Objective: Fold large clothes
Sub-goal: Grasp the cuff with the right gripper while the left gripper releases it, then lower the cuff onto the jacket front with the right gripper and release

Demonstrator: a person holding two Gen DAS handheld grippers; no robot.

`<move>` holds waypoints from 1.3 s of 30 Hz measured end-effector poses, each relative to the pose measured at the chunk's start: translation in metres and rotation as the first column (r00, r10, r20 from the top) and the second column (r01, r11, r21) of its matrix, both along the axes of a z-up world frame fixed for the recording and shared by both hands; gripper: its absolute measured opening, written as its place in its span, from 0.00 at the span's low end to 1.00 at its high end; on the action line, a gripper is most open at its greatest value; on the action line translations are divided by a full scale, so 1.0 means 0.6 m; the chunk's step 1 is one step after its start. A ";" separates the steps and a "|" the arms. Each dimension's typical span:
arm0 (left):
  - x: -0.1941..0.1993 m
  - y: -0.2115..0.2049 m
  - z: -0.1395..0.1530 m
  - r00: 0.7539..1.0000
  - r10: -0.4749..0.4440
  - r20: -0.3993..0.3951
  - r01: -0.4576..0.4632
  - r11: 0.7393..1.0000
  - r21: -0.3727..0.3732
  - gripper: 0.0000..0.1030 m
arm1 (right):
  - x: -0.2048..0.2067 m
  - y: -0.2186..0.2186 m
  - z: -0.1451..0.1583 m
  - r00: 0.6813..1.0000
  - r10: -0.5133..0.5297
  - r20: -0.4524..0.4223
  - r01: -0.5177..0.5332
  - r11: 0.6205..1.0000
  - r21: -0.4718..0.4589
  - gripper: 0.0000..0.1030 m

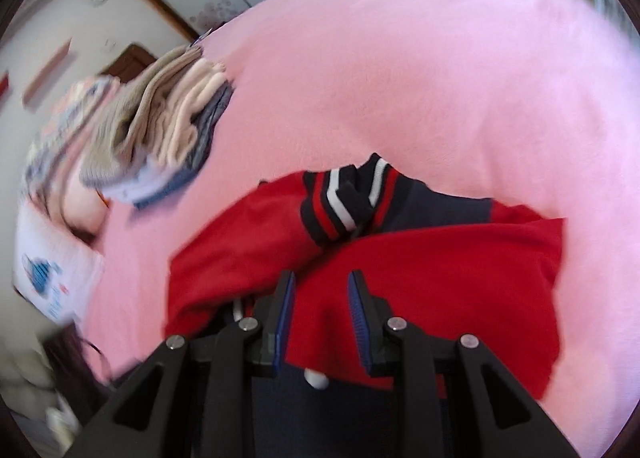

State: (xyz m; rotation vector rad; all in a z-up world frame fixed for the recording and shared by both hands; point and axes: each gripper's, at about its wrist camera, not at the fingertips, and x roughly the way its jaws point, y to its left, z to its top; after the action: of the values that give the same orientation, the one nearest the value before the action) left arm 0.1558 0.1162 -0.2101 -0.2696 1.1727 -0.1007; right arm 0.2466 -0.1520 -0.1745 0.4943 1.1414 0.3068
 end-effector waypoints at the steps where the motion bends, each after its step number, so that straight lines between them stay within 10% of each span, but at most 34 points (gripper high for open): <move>1: 0.002 -0.001 -0.003 1.000 0.002 -0.001 -0.002 1.000 0.004 0.54 | 0.011 -0.003 -0.007 1.000 -0.016 -0.023 0.017 0.999 0.030 0.27; 5: 0.009 0.001 -0.008 1.000 0.019 -0.007 -0.019 1.000 -0.011 0.53 | 0.046 -0.008 -0.028 0.994 -0.072 -0.084 0.078 0.995 0.068 0.43; 10: 0.014 0.014 -0.015 0.999 0.039 -0.024 -0.040 0.998 -0.044 0.27 | 0.070 -0.010 -0.049 0.987 -0.120 -0.107 0.131 0.986 0.105 0.44; 13: 0.016 0.017 -0.017 0.999 0.041 -0.031 -0.043 0.997 -0.059 0.20 | 0.067 0.008 -0.030 0.996 -0.069 -0.050 0.071 0.996 0.049 0.11; 16: 0.010 0.013 -0.014 0.999 0.027 -0.017 -0.028 0.999 -0.041 0.17 | 0.036 0.007 0.014 0.998 -0.050 0.046 0.050 0.999 0.005 0.11; 21: -0.006 0.014 -0.001 1.000 0.000 0.012 0.000 0.999 -0.037 0.16 | -0.047 -0.033 0.067 0.991 -0.055 0.119 0.054 0.998 0.015 0.11; 28: -0.021 0.008 0.015 0.993 -0.122 -0.004 0.122 0.992 -0.028 0.26 | -0.086 -0.045 -0.002 1.000 0.006 -0.004 -0.006 0.978 -0.208 0.25; 39: 0.009 0.089 0.085 0.992 -0.109 0.068 0.117 0.986 -0.118 0.36 | -0.061 -0.080 0.014 0.998 0.026 0.056 -0.016 0.984 -0.179 0.37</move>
State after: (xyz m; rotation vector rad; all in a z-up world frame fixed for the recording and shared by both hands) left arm 0.1610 0.1698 -0.1589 -0.3056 1.1226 -0.2791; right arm 0.2098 -0.1998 -0.1660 0.3138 1.1063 0.2336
